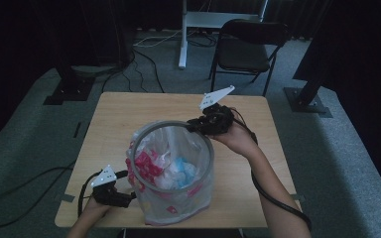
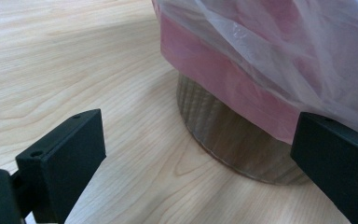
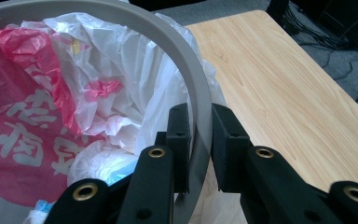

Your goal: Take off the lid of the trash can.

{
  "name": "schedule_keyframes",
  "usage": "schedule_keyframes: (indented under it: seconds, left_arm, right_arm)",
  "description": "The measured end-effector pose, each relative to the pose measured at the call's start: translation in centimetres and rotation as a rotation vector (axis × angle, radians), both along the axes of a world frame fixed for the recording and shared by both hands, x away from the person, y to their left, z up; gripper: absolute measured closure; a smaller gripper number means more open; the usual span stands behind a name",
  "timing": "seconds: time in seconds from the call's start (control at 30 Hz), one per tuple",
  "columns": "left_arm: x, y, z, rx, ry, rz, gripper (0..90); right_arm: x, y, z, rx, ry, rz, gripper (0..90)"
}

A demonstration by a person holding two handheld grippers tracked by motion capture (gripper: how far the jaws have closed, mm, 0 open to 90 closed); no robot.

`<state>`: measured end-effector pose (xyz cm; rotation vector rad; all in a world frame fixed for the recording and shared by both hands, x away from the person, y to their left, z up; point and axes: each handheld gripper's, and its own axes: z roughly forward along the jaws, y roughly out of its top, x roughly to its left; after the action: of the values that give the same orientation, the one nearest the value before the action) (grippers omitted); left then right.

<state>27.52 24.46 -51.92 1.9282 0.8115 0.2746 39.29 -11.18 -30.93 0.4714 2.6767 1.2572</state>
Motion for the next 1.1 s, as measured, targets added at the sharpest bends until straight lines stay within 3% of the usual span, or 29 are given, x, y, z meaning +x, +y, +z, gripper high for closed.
schedule_keyframes:
  seconds: [0.43,0.73,0.9,1.1]
  left_arm:
    - [0.1,-0.1,-0.3,0.005,0.009,-0.003,3.1]
    - [0.1,0.0,-0.5,0.009,0.017,-0.001,3.1]
    - [0.2,0.1,-0.5,0.009,0.019,0.004,3.1]
    - [0.2,0.1,-0.6,0.008,0.019,0.003,3.1]
  right_arm:
    - [-0.4,-2.5,0.1,-0.007,0.013,-0.051,81.7]
    - [-0.4,-2.8,0.2,0.011,0.007,-0.052,81.9]
    - [-0.7,-3.1,1.3,0.067,-0.008,-0.061,82.0]
    - [-0.6,-3.6,2.2,0.144,0.019,-0.066,82.6]
